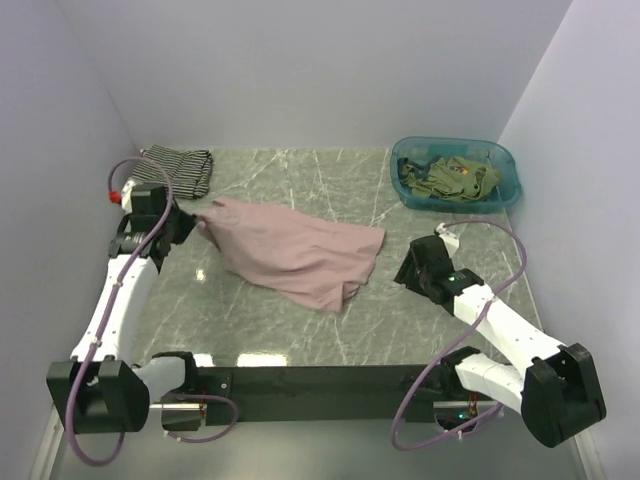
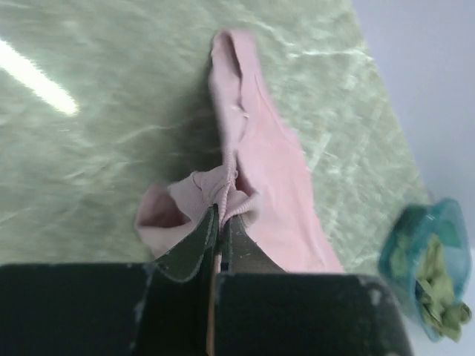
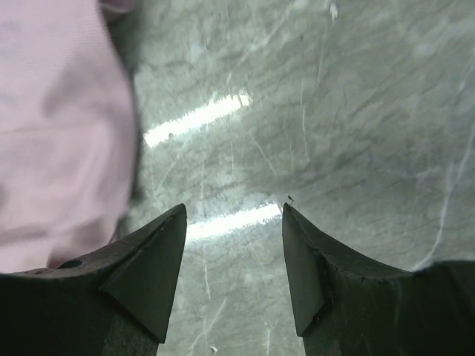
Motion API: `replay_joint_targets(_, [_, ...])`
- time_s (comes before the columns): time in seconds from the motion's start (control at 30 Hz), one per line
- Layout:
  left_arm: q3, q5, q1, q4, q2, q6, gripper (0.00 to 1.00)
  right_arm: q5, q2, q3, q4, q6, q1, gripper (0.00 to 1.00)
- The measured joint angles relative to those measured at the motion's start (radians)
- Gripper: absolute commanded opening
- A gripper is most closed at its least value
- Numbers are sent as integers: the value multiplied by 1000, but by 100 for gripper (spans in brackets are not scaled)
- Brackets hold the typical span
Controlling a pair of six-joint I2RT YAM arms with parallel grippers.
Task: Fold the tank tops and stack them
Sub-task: Flatten the tank top out
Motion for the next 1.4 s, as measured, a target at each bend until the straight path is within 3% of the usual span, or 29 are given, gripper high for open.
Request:
replay_joint_targets(0.23, [-154, 61, 91, -51, 19, 21, 1, -54, 45, 5, 33, 10, 11, 60])
replay_joint_targets(0.4, [-227, 93, 115, -69, 43, 24, 1, -55, 211, 133, 68, 5, 59, 58])
replay_joint_targets(0.67, [-231, 92, 204, -66, 66, 51, 1, -38, 513, 374, 102, -26, 63, 57])
replay_joint_targets(0.87, [-231, 84, 235, -66, 89, 77, 1, -21, 769, 623, 93, -61, 52, 45])
replay_joint_targets(1.13, [-208, 77, 250, -69, 100, 109, 1, 5, 830, 665, 26, -81, 49, 38])
replay_joint_targets(1.23, [-204, 75, 253, -68, 103, 111, 1, 3, 860, 705, -3, -92, 49, 29])
replay_joint_targets(1.37, [-204, 76, 255, -67, 104, 110, 1, 0, 947, 798, -35, -119, 49, 2])
replay_joint_targets(1.4, [-204, 78, 256, -66, 104, 110, 1, 0, 970, 827, -45, -130, 48, 0])
